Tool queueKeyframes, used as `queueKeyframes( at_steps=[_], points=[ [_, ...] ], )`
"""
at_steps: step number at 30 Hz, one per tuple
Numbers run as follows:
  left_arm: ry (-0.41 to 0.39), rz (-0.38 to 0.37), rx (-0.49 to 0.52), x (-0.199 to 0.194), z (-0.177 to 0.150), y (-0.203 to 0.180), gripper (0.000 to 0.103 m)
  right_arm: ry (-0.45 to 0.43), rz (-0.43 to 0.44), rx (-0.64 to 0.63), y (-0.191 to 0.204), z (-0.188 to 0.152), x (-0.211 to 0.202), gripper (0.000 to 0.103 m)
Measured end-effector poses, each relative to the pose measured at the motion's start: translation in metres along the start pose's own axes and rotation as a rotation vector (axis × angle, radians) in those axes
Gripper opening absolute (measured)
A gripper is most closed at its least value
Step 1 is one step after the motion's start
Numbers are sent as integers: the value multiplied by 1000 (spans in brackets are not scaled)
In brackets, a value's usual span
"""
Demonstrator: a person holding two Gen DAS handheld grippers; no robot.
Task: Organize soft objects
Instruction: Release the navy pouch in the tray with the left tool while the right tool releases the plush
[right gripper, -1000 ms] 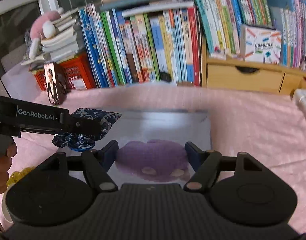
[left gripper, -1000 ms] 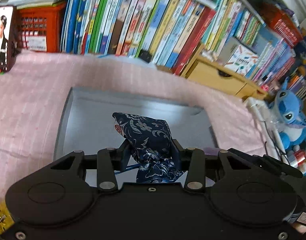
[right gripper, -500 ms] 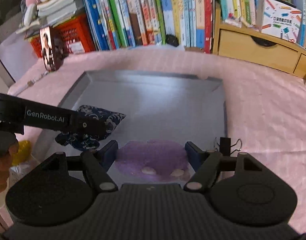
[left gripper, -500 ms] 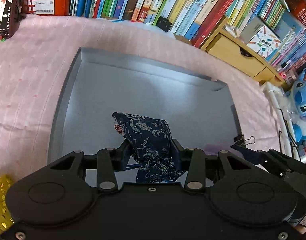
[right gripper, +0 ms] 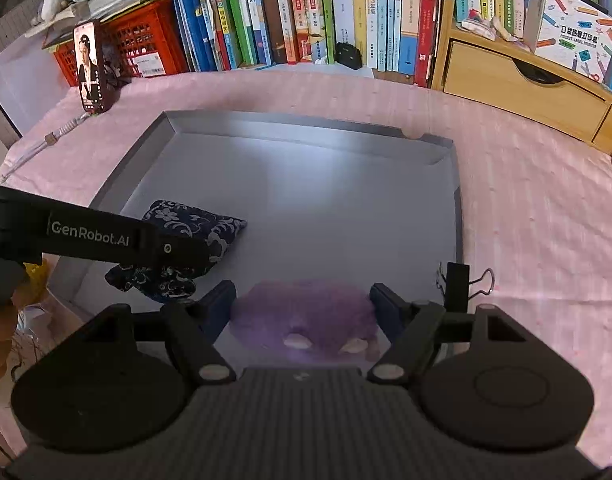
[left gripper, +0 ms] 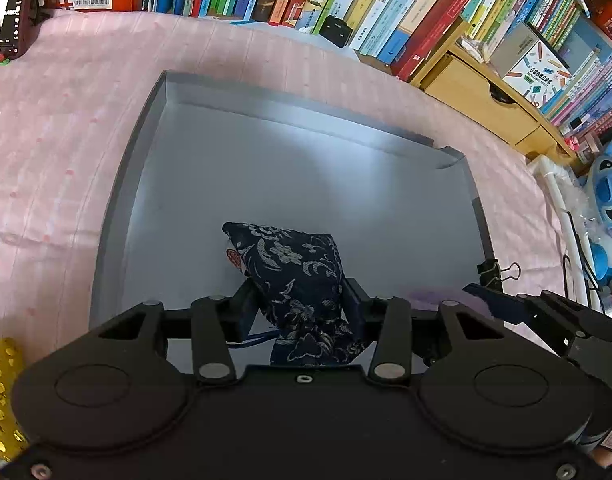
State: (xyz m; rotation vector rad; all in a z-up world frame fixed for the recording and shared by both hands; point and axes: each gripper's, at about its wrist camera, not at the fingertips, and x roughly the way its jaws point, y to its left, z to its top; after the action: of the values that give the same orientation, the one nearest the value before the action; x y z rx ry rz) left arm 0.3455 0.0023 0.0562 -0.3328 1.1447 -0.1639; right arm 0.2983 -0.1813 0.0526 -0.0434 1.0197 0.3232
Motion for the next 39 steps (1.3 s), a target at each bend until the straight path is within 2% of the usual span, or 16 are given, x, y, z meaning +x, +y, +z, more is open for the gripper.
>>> queueKeyframes(
  at_steps=[6,15,33,39],
  points=[
    [-3,-6,-7,-2,-1,3,58,-6,-16,0,1,0,0,85],
    [-72,-26,51,-27,-5,-4,76,-51,-27,-4,0,-3,-12,88],
    [-172,-55,165,-77,-40,-24,82,-213,-7,-47,9,-24,-69,94],
    [-247,-78,214,-104,-60,-27,84,-288,-2,-58,12,-36,-93,96]
  ],
)
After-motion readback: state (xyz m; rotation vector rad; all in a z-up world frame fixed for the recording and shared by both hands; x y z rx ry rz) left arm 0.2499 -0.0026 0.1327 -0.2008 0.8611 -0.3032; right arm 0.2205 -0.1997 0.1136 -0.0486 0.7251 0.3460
